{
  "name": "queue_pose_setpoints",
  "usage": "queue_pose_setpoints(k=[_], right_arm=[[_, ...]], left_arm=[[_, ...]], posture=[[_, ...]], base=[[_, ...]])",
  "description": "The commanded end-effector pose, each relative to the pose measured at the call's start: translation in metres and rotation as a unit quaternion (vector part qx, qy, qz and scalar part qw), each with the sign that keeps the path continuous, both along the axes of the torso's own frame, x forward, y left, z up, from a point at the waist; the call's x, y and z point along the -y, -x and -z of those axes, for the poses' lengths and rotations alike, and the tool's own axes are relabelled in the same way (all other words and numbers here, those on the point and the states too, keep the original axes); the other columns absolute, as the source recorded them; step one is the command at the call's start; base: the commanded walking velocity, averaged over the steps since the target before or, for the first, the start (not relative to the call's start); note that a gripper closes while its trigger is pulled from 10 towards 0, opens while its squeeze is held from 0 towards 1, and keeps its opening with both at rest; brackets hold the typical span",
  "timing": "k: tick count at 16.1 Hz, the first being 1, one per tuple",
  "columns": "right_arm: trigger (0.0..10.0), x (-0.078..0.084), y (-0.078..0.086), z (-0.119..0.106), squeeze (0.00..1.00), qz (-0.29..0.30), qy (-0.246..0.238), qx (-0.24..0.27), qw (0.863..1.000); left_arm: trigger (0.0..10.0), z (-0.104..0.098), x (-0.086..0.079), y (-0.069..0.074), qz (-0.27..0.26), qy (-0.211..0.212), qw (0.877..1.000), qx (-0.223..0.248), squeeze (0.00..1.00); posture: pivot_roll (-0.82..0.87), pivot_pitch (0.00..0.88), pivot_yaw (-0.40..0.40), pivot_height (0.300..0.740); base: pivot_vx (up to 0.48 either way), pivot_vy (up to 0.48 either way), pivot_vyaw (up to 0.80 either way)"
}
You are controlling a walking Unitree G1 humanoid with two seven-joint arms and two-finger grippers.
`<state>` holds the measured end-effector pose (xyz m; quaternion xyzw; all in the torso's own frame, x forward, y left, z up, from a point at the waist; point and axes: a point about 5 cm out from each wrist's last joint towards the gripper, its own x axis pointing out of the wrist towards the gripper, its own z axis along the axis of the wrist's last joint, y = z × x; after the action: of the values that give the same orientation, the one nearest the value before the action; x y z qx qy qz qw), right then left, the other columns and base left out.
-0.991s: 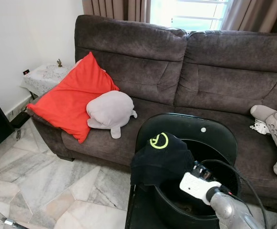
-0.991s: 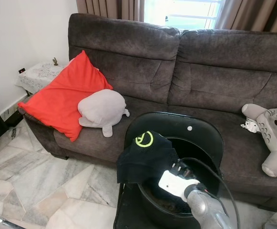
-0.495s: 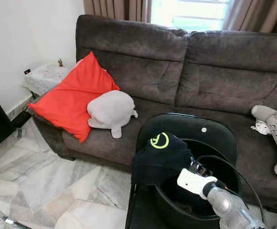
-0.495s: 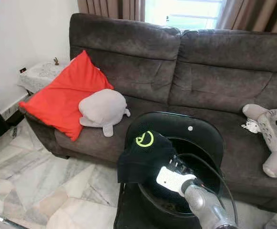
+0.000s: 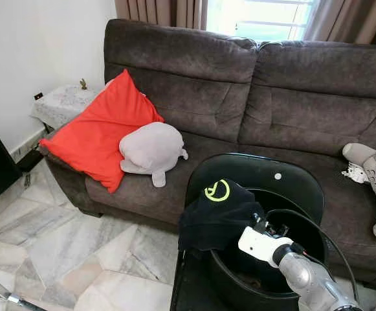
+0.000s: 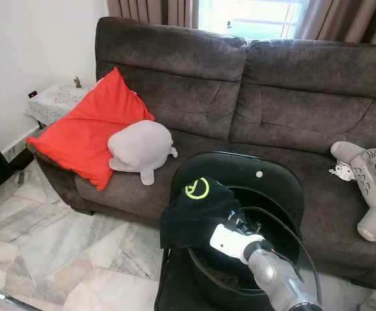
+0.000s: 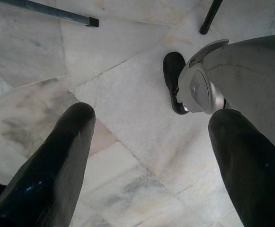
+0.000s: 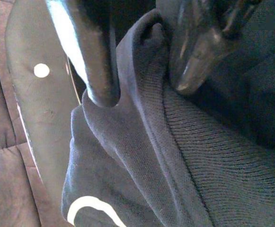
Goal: Hang hanger
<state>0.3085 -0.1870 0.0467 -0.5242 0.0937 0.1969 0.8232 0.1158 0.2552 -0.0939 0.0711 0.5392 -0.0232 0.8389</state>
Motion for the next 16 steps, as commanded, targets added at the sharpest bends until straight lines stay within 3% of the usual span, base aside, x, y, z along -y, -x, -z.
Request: queue_pose_setpoints(k=[1, 7, 10, 14, 16], right_arm=[[0.0, -0.002, 0.000, -0.001, 0.00, -0.005, -0.010, 0.006, 1.000], [0.0, -0.006, -0.002, -0.009, 0.00, -0.006, -0.043, 0.020, 0.999], [0.0, -0.002, 0.001, -0.018, 0.00, 0.013, -0.082, 0.040, 0.996], [0.0, 0.011, 0.014, -0.070, 0.00, 0.033, -0.184, 0.143, 0.972], [0.0, 0.022, 0.018, -0.100, 0.00, 0.056, -0.244, 0.189, 0.949]], left_arm=[[10.0, 0.000, -0.002, 0.000, -0.001, -0.002, 1.000, -0.002, 0.00], [10.0, 0.000, -0.001, -0.001, -0.004, -0.003, 1.000, 0.001, 0.00], [10.0, 0.000, -0.001, -0.001, -0.007, -0.008, 1.000, 0.003, 0.00], [10.0, -0.001, -0.001, -0.003, -0.004, -0.009, 1.000, 0.004, 0.00], [10.0, -0.001, -0.001, -0.004, -0.004, -0.009, 1.000, 0.006, 0.00]], posture=[[0.05, 0.000, 0.020, 0.740], [0.05, 0.000, 0.018, 0.740], [0.04, 0.000, 0.018, 0.740], [0.02, 0.000, 0.027, 0.740], [0.01, 0.000, 0.030, 0.740]], base=[[0.000, 0.000, 0.00], [0.000, 0.000, 0.00], [0.000, 0.000, 0.00], [0.000, 0.000, 0.00], [0.000, 0.000, 0.00]])
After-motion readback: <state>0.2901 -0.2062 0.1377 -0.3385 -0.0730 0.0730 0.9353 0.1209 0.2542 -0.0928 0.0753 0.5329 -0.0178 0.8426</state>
